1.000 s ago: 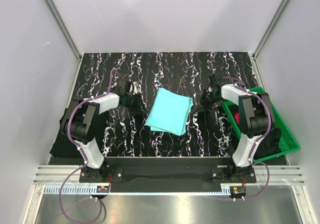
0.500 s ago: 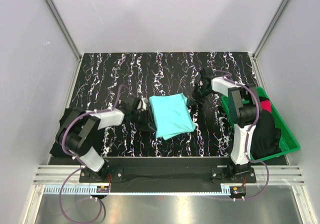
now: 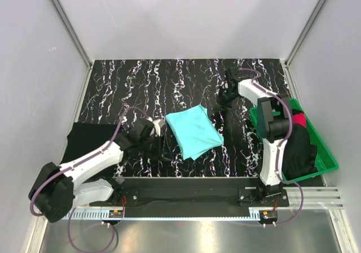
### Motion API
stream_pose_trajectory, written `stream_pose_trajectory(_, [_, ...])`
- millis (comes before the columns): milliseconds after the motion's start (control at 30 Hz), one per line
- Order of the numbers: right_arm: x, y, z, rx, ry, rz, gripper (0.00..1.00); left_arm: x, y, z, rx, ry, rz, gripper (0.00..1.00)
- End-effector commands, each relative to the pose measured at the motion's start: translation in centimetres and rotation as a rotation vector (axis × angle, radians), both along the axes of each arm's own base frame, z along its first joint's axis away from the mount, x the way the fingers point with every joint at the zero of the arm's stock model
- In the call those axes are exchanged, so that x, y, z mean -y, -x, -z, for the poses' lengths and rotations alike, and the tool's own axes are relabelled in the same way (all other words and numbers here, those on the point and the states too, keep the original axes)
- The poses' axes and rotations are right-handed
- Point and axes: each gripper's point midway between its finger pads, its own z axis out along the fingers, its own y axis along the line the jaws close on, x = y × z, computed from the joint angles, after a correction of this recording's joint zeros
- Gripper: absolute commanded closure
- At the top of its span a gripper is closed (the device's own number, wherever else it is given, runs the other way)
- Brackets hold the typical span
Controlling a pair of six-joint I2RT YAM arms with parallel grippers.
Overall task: Fold and stack the t-shirts
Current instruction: Fold the tshirt
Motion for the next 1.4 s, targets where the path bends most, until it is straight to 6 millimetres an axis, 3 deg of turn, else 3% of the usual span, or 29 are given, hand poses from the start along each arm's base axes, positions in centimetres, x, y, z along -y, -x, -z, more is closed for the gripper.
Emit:
stream_pose_trajectory(0, [0.9, 1.8, -6.8, 0.124, -0.003, -0.069, 0.91, 0.3, -4.0, -4.0, 0.135, 0.064, -0.005, 0.61])
stream_pose_trajectory(33, [0.7, 3.0, -6.7, 0.105, -0.024, -0.081, 0.91, 0.7, -4.7, -3.8, 0.109, 0.080, 0.010, 0.61])
stream_pose_trajectory(67, [0.2, 3.8, -8.2, 0.130, -0.059, -0.100, 0.91, 1.0, -5.7, -4.2, 0.118, 0.097, 0.011, 0.62])
stream_pose_trajectory(100, [-0.4, 4.6, -8.6, 0.126, -0.093, -0.118, 0.91, 1.0, -8.0, -5.4, 0.163, 0.123, -0.008, 0.63])
stream_pose_trajectory(167, [-3.3, 7.7, -9.6, 0.081, -0.227, -0.193, 0.91, 1.3, -9.9, -4.8, 0.137, 0.150, -0.001, 0.65])
stream_pose_trajectory(200, [-5.0, 9.4, -9.8, 0.042, -0.326, -0.237, 0.91, 1.4, -11.9, -5.7, 0.179, 0.185, -0.004, 0.66])
stream_pose_trajectory(267, [-7.4, 11.5, -10.1, 0.004, -0.400, -0.308, 0.91, 1.7, -13.5, -5.8, 0.183, 0.225, 0.004, 0.67])
stream_pose_trajectory(300, [-9.6, 13.4, -10.2, -0.012, -0.448, -0.380, 0.91, 1.9, -14.9, -5.1, 0.167, 0.236, 0.003, 0.69])
stream_pose_trajectory(400, [-12.5, 15.7, -10.0, -0.044, -0.524, -0.453, 0.91, 2.8, -16.3, -4.5, 0.143, 0.269, 0.040, 0.70])
stream_pose_trajectory(600, [-16.1, 17.4, -9.3, -0.099, -0.614, -0.522, 0.92, 3.9, -17.8, -3.7, 0.127, 0.329, 0.056, 0.70])
stream_pose_trajectory(800, [-17.3, 16.7, -6.9, -0.155, -0.634, -0.495, 0.93, 3.3, -19.3, -1.1, 0.081, 0.333, 0.001, 0.71])
stream_pose_trajectory(1000, [-17.9, 17.2, -2.5, -0.152, -0.599, -0.483, 0.93, 3.4, -20.7, 1.8, 0.060, 0.350, -0.038, 0.72])
stream_pose_trajectory(1167, [-17.1, 17.7, 0.5, -0.163, -0.541, -0.447, 0.94, 3.4, -21.2, 3.3, 0.053, 0.346, -0.065, 0.73])
stream_pose_trajectory(1300, [-15.6, 19.7, 2.9, -0.223, -0.510, -0.425, 0.94, 3.0, -21.0, 4.2, 0.051, 0.317, -0.074, 0.73])
stream_pose_trajectory(1367, [-15.0, 20.5, 3.0, -0.222, -0.504, -0.430, 0.94, 2.7, -20.8, 4.7, 0.040, 0.305, -0.076, 0.73])
